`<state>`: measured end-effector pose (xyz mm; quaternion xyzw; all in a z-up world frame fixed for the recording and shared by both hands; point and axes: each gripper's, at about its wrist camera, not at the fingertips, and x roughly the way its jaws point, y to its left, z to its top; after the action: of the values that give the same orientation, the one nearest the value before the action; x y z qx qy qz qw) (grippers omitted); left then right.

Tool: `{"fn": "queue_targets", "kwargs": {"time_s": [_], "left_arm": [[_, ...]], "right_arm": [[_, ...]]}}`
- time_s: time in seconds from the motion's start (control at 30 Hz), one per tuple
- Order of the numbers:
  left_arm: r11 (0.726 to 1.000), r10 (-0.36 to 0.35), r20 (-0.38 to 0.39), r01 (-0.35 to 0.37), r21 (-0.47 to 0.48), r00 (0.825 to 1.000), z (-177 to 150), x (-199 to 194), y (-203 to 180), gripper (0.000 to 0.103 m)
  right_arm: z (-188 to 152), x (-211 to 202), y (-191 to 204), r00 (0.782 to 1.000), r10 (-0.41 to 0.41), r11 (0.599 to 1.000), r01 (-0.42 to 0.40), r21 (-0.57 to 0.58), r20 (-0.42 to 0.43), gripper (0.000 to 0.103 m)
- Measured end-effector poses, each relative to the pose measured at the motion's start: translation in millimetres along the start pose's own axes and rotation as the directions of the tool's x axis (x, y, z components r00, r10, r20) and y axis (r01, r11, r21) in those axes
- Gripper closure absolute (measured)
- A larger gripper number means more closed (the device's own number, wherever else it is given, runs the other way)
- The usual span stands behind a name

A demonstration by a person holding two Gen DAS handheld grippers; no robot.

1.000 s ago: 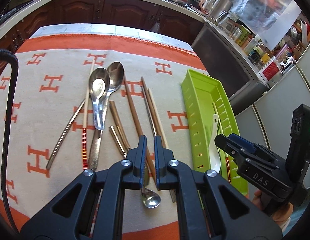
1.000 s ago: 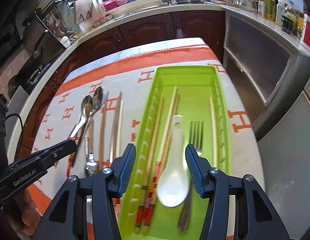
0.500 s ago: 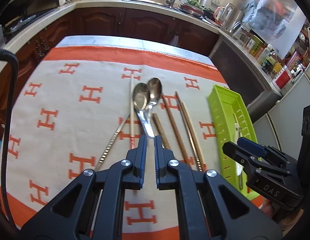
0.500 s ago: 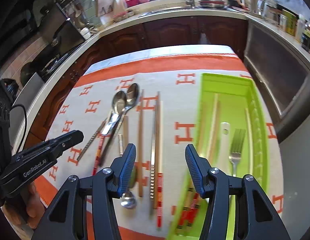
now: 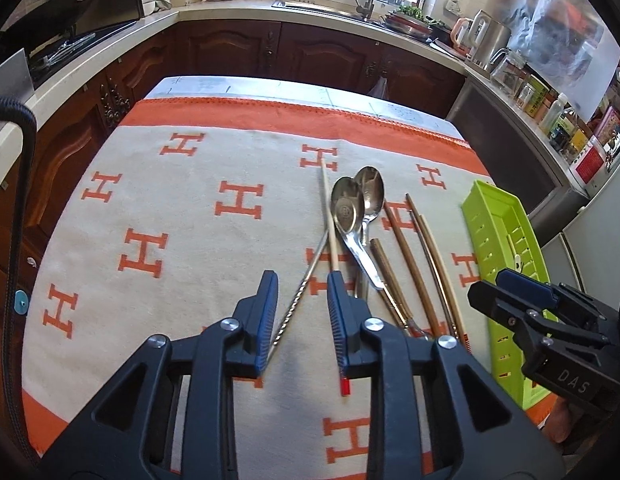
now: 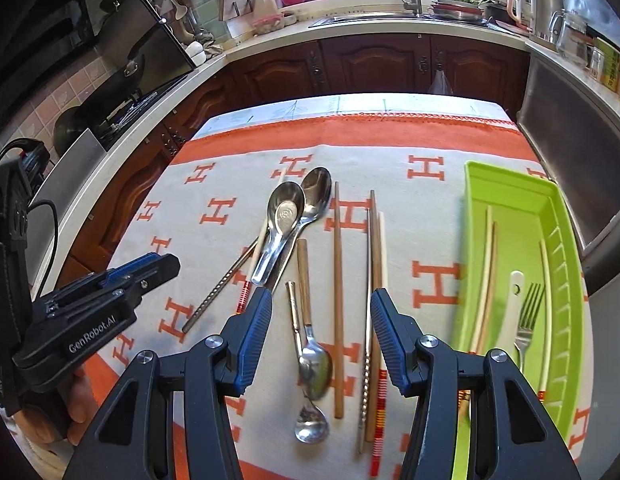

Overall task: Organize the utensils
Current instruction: 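Grasp a silver spoon with the right tool while the left tool grasps a wooden chopstick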

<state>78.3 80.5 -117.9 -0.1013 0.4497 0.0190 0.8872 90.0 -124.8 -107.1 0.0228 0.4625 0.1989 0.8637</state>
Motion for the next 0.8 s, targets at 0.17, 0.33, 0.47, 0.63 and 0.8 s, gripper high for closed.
{"fn": "queue_targets", "kwargs": {"time_s": [0.17,0.33,0.47,0.63,0.8], "left_arm": [[1.000,-0.002,-0.035,0.002,0.013,0.999,-2,16,9,0.080],[0.999,-0.019,-0.087,0.021,0.025,0.996,-7,40,14,0.080],[0.999,-0.011,-0.117,0.015,0.038,0.993,-6,63,16,0.080],[0.997,0.000,-0.116,0.009,0.077,0.993,-1,80,12,0.080],[0.995,0.004,-0.100,0.006,0.096,0.995,4,85,8,0.080]], "right_arm": [[3,14,8,1.000,0.025,1.000,-0.025,-0.001,-0.003,0.051],[5,36,12,0.997,0.067,0.997,-0.067,0.023,-0.024,0.055],[12,59,11,0.992,0.115,0.992,-0.111,0.066,-0.053,0.064],[24,94,9,0.974,0.204,0.970,-0.187,0.153,-0.100,0.070],[30,127,5,0.937,0.321,0.923,-0.276,0.269,-0.139,0.078]]}}
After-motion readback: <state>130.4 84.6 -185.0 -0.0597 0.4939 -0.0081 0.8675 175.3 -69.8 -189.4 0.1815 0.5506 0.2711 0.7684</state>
